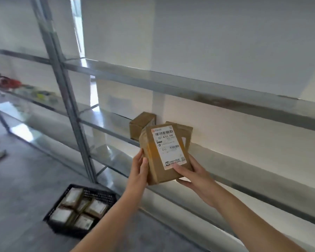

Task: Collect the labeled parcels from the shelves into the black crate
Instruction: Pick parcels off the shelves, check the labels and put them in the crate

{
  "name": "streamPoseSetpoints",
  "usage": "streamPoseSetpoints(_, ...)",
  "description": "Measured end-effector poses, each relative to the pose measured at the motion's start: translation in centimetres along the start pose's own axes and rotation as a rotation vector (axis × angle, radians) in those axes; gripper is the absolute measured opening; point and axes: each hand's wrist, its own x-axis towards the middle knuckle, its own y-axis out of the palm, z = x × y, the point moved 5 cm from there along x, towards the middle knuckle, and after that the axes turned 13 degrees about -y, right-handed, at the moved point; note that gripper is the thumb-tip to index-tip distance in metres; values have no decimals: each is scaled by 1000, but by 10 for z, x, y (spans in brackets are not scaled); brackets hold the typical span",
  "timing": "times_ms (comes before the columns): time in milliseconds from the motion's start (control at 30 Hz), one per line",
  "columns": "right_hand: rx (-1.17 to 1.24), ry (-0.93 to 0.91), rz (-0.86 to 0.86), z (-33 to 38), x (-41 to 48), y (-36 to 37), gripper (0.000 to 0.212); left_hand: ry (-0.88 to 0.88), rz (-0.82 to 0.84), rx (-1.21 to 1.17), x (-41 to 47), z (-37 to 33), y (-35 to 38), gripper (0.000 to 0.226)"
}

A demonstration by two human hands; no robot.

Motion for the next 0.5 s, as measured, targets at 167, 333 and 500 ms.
streamPoseSetpoints(167,75,70,124,-31,32,87,49,-75,-114,-39,-25,4,-103,55)
streamPoseSetpoints(333,117,150,262,-50,50,167,37,-109,-329,-61,-56,14,-181,56)
streamPoseSetpoints(500,115,200,414,-68,74,221,32,-119,-489,-98,-71,18,-232,47)
